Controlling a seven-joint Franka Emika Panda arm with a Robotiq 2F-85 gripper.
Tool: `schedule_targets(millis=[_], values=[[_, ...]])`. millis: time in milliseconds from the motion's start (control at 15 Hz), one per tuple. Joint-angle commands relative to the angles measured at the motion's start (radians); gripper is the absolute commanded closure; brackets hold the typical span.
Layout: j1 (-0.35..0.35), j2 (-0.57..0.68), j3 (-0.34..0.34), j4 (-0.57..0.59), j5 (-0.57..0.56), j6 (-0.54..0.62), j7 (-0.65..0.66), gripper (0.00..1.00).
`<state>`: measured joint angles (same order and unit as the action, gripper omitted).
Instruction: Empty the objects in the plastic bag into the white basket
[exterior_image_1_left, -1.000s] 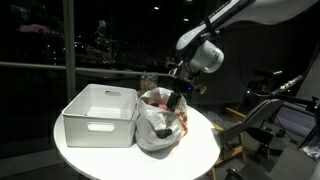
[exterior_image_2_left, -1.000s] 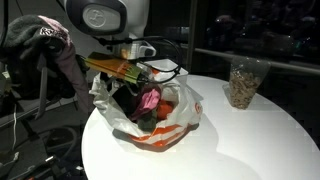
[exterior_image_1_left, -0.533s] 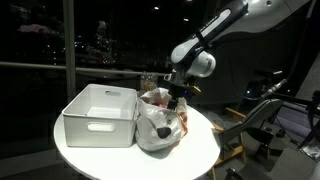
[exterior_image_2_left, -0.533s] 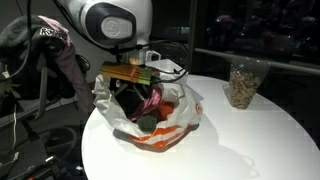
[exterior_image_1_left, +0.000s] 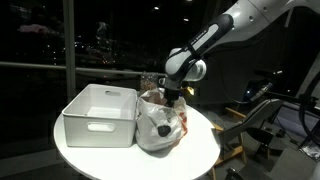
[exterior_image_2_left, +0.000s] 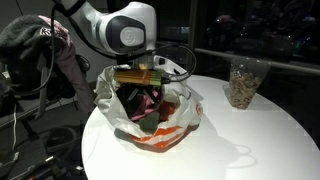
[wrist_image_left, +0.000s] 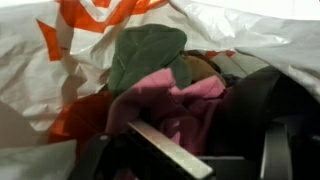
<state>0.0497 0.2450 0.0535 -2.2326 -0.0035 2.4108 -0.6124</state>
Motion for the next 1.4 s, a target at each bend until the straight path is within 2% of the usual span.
schedule_targets(millis=[0, 267, 467, 600, 733, 867, 1000, 1200, 1333], values=[[-0.015, 0.055, 0.013, 0.074, -0.038, -0.016, 0.036, 0.42], [-0.022, 0.064, 0.011, 0.093, -0.051, -0.032, 0.063, 0.73], [-0.018, 0.048, -0.003, 0.097, -0.101, -0.077, 0.132, 0.95], [-0.02, 0.027, -0.006, 0.095, -0.122, -0.118, 0.161, 1.0], [-0.024, 0.001, -0.005, 0.097, -0.127, -0.19, 0.175, 0.97], [-0.025, -0.037, -0.001, 0.107, -0.125, -0.31, 0.169, 0.96], [-0.013, -0.068, -0.01, 0.13, -0.167, -0.432, 0.216, 0.96], [-0.003, -0.099, -0.012, 0.189, -0.252, -0.676, 0.27, 0.96], [-0.001, -0.131, -0.009, 0.209, -0.317, -0.745, 0.317, 0.96]])
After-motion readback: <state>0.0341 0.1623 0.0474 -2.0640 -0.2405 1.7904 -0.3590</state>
